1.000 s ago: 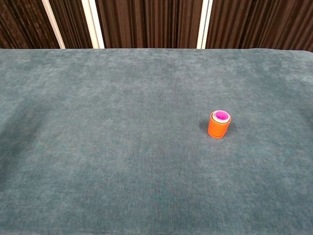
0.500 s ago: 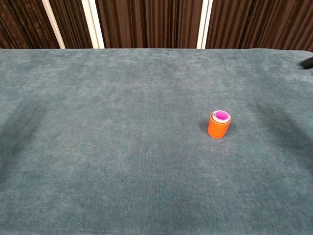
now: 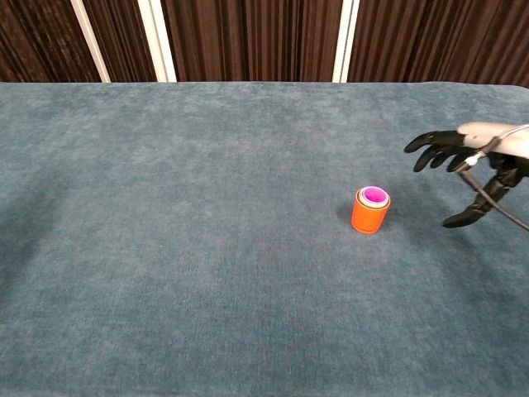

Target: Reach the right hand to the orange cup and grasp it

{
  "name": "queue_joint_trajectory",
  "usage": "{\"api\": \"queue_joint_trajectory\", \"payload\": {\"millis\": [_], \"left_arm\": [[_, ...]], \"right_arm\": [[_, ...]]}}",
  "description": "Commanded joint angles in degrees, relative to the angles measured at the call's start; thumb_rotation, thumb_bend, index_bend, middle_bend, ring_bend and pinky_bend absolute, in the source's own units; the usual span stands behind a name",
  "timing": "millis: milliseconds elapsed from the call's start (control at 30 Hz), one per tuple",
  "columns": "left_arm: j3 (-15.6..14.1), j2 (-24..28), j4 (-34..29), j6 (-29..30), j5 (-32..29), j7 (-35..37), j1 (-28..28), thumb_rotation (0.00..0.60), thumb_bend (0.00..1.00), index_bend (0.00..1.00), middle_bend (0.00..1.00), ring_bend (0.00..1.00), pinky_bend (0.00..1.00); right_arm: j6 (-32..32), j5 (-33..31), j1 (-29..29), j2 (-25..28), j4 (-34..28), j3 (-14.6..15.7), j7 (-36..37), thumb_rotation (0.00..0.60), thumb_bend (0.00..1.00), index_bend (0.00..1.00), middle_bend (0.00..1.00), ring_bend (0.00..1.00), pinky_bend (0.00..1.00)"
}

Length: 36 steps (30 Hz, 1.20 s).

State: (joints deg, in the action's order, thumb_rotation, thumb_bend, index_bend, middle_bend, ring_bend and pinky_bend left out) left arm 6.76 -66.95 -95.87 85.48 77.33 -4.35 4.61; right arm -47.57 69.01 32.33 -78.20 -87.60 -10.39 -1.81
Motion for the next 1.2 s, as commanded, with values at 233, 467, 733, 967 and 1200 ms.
{"api": "queue_joint_trajectory", "payload": {"millis": [233, 467, 733, 967, 1200], "left_arm": [[0.15, 0.20, -0.49, -0.14, -0.26, -0.21, 0.12, 0.600, 0.47, 0.11, 0.00, 0.00, 0.00], [0.29, 0.19, -0.90, -0.47, -0.90, -0.56, 0.24, 0.600, 0.47, 0.11, 0.00, 0.00, 0.00], [0.39, 0.14, -0.97, -0.45, -1.24, -0.63, 0.23, 0.600, 0.47, 0.11, 0.00, 0.00, 0.00], [0.51, 0.19, -1.05, -0.60, -1.68, -0.66, 0.26, 0.600, 0.47, 0.11, 0.00, 0.00, 0.00], [0.47, 0.20, -1.21, -0.61, -1.66, -0.75, 0.29, 0.600, 0.47, 0.11, 0.00, 0.00, 0.00]], "right_arm": [[-1.12, -4.48, 2.17, -5.02, 0.46, 0.07, -5.21, 0.600, 0.11, 0.24, 0.32, 0.27, 0.20], [-0.66, -7.04, 3.64, -6.92, 0.80, -1.02, -5.17, 0.600, 0.14, 0.28, 0.34, 0.29, 0.20], [0.13, -8.75, 5.57, -8.53, 2.12, -1.31, -6.58, 0.600, 0.17, 0.31, 0.37, 0.31, 0.20], [0.82, -10.63, 6.82, -9.74, 3.59, -1.28, -7.34, 0.600, 0.24, 0.36, 0.41, 0.32, 0.22], [-0.31, -10.27, 7.00, -11.24, 4.91, -1.00, -6.94, 0.600, 0.33, 0.43, 0.47, 0.37, 0.25]]}}
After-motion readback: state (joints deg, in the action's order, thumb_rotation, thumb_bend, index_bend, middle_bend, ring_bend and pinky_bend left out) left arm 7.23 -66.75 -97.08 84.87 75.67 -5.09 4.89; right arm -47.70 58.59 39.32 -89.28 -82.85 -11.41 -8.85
